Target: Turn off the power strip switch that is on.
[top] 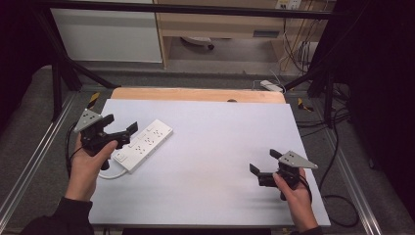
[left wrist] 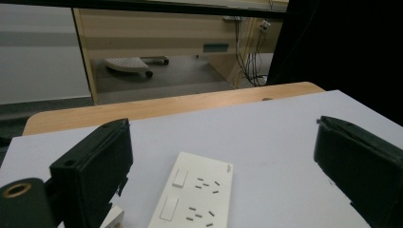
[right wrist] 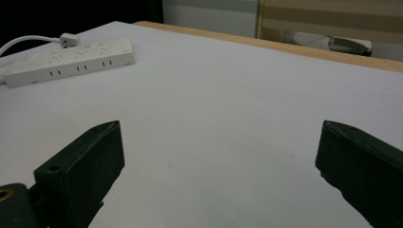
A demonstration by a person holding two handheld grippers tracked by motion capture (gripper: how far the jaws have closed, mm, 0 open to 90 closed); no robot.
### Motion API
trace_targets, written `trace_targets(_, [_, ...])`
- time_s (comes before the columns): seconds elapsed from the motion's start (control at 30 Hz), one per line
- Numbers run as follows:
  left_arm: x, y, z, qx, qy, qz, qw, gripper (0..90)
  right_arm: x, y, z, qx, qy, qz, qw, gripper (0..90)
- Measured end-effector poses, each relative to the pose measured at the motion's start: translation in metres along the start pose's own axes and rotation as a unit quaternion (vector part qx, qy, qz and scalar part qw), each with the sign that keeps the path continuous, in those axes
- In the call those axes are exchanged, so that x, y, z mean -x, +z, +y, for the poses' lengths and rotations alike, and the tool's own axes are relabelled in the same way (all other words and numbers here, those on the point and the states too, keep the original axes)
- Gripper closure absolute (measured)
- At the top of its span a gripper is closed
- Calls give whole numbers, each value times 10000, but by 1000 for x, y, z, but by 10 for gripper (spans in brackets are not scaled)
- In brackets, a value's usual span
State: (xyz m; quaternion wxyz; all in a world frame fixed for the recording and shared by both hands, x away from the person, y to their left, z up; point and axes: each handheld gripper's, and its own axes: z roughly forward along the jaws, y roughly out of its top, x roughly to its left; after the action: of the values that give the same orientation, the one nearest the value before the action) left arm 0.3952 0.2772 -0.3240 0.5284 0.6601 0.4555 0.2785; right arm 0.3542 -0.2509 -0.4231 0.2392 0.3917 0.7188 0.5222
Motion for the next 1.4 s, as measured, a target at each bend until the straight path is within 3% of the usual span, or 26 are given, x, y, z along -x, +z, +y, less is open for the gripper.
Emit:
trace_targets(0.33, [-11, 2, -6, 4, -83, 46, 10000, 57, 0, 1, -1, -43, -12, -23, 10000, 27])
trace_targets(0.93, [-18, 22, -28, -240, -138, 82, 9996, 61, -1, 2, -2, -88, -24, -18, 10000, 30])
trace_targets(1.4, [-27, 36, -39, -421, -182, 243, 9987, 68, 0, 3, -2, -117, -41, -32, 9999, 31])
